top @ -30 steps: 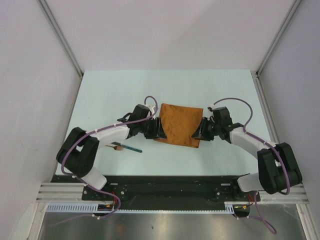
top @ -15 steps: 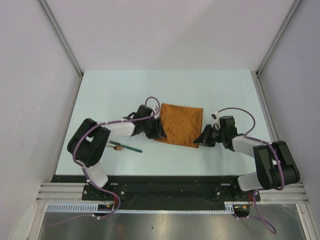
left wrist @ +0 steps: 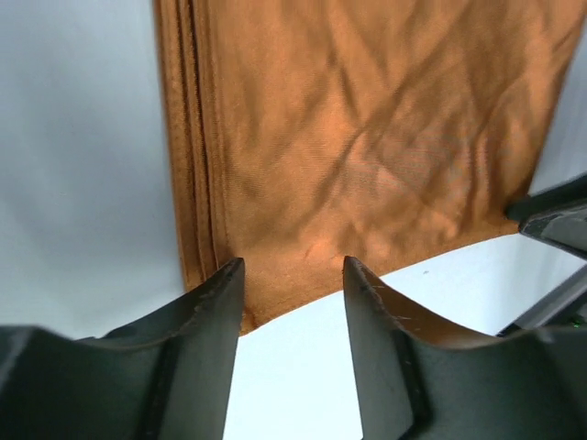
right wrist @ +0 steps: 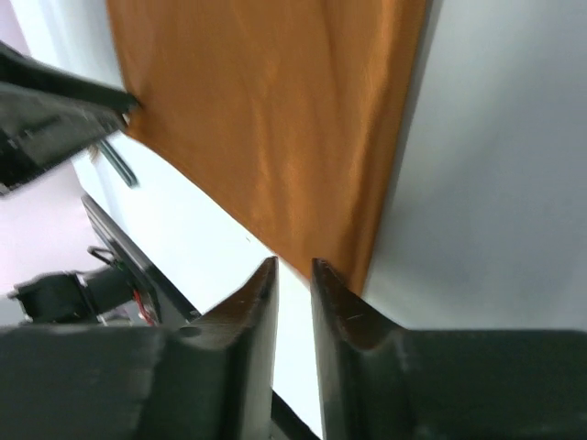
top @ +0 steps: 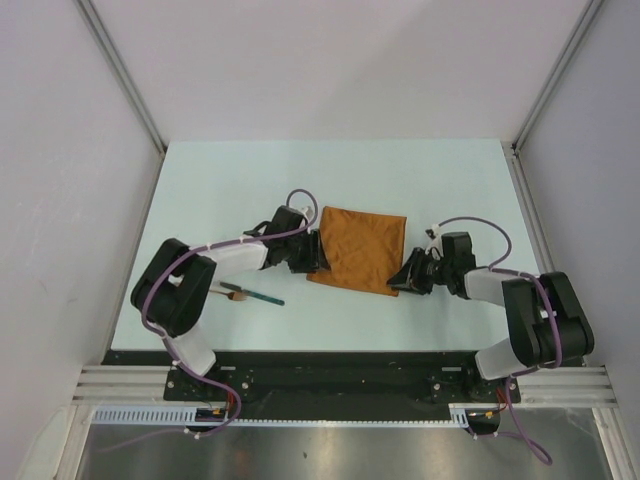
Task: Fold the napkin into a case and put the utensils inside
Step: Smooth out the square-folded napkin at the center of the board.
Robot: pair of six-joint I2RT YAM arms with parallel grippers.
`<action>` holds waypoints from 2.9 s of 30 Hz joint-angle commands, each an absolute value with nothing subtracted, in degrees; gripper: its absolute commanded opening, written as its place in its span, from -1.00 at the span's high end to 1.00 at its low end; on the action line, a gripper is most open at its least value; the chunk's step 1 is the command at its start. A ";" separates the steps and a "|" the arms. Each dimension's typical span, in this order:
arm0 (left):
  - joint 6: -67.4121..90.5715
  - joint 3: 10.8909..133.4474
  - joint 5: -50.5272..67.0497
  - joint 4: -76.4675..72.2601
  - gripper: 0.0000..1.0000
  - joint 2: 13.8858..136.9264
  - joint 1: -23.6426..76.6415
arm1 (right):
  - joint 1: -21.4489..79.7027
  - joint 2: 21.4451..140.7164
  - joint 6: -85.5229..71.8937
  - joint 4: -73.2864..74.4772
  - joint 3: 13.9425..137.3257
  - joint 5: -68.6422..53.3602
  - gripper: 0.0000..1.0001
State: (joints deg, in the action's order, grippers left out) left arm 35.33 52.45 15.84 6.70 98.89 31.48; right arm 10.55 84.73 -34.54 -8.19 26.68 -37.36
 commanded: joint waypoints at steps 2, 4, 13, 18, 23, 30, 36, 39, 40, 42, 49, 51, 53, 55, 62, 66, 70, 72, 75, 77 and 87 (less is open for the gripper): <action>35.15 58.70 20.82 1.33 -0.08 97.28 30.24 | 7.91 82.96 -33.67 -10.02 36.44 -35.87 0.20; 35.86 65.19 22.23 1.41 -0.01 102.90 29.80 | 6.77 87.87 -34.27 -11.33 39.71 -37.34 0.16; 39.46 80.59 25.14 0.26 0.07 119.08 25.14 | 0.53 105.28 -36.03 -19.06 52.99 -43.15 0.33; 39.64 85.25 25.49 1.32 0.07 125.32 23.56 | -1.13 114.16 -36.21 -19.42 58.88 -45.26 0.38; 39.47 87.18 24.70 3.07 0.02 127.88 21.97 | -2.81 118.12 -36.39 -19.60 62.65 -46.14 0.33; 34.64 92.02 23.38 11.68 -0.04 127.54 20.74 | -2.82 119.02 -31.03 -6.54 68.03 -40.99 0.10; 32.87 85.36 20.39 15.82 -0.13 111.56 21.27 | -0.53 102.59 -27.69 11.65 60.58 -24.02 -0.18; 33.31 79.30 19.69 16.52 -0.15 101.54 23.19 | 1.22 96.43 -27.25 13.89 54.87 -24.86 -0.21; 33.48 77.19 20.21 14.96 -0.17 98.99 23.81 | 1.58 95.02 -27.42 13.45 49.97 -25.83 -0.21; 34.19 71.21 21.88 13.45 -0.19 92.57 25.74 | 2.37 90.28 -28.30 10.48 44.15 -27.59 -0.21; 35.86 63.46 26.72 6.34 0.07 91.66 30.59 | 4.92 77.71 -32.61 0.62 28.57 -30.41 0.02; 36.74 64.60 26.89 4.75 0.33 95.86 29.63 | 5.62 74.03 -32.43 -1.41 27.86 -28.84 0.07; 36.04 67.91 25.32 2.99 0.47 99.38 28.83 | 5.89 72.43 -31.73 -1.23 28.30 -29.00 0.13; 34.99 71.70 24.78 4.82 0.64 105.78 26.99 | 5.63 72.59 -31.64 -2.28 29.00 -29.70 0.21; 37.44 83.30 27.68 3.78 0.80 120.12 22.41 | 7.47 84.18 -32.86 -9.21 32.26 -40.24 0.66; 37.53 87.62 27.51 6.24 0.80 125.41 22.06 | 9.05 88.24 -33.92 -14.22 31.03 -42.09 0.74; 37.35 87.80 25.41 7.73 0.81 127.53 21.36 | 8.70 89.03 -32.61 -16.08 26.81 -42.89 0.76; 37.79 86.58 25.93 6.43 0.82 127.27 20.57 | 8.44 89.64 -32.08 -17.66 24.09 -42.89 0.76; 36.65 88.32 23.82 9.22 0.81 127.53 20.22 | 6.94 92.36 -34.80 -22.77 22.15 -45.35 0.76; 35.60 89.47 23.64 11.33 0.82 128.14 20.13 | 7.29 92.29 -34.54 -20.05 22.50 -42.65 0.76; 34.54 91.23 23.38 13.62 0.73 121.92 20.21 | 6.42 76.04 -29.71 -0.20 27.33 -34.38 0.07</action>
